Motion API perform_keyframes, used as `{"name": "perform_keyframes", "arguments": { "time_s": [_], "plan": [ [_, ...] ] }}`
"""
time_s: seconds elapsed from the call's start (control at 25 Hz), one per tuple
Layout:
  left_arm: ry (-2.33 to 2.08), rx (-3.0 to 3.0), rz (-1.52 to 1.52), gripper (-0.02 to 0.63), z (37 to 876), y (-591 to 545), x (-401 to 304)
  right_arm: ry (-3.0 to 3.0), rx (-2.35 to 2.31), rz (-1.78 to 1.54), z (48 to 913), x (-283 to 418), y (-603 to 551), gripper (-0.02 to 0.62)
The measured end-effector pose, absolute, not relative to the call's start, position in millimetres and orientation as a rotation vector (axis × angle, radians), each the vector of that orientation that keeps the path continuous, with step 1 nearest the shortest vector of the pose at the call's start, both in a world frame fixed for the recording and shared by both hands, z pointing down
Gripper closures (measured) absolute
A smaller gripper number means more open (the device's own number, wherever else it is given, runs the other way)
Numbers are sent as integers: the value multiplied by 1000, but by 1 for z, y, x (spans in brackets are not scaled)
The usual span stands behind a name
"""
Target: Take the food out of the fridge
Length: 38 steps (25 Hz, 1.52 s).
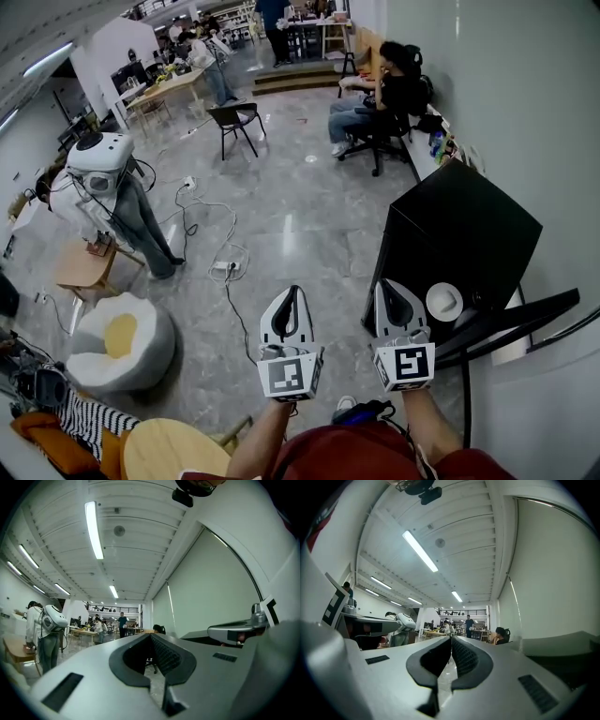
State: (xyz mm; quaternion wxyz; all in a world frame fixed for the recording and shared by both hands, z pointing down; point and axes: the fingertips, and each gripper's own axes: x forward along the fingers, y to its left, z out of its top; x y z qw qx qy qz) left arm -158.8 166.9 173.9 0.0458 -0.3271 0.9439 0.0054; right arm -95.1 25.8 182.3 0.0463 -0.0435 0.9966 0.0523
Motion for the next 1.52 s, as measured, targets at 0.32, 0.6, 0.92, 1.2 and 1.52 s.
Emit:
{"name": "perform_keyframes", "arguments": {
  "time_s": [0.32,0.6,0.92,1.2,1.52],
  "plan": [
    [2882,-994,34,592,177,151,-168,3048,-122,155,189,-104,13,571],
    [2903,-978,39,592,185,163,-192,3066,-103,194,193,-129,23,572],
    [2880,-1002,111,592,192,187,-228,3093,-147,195,194,-165,47,572],
    [2865,-1027,126,592,190,185,-249,3092,-164,185,194,-185,48,572],
    [2877,-1085,50,592,192,172,-258,3097,-215,193,195,-188,35,572]
  ]
}}
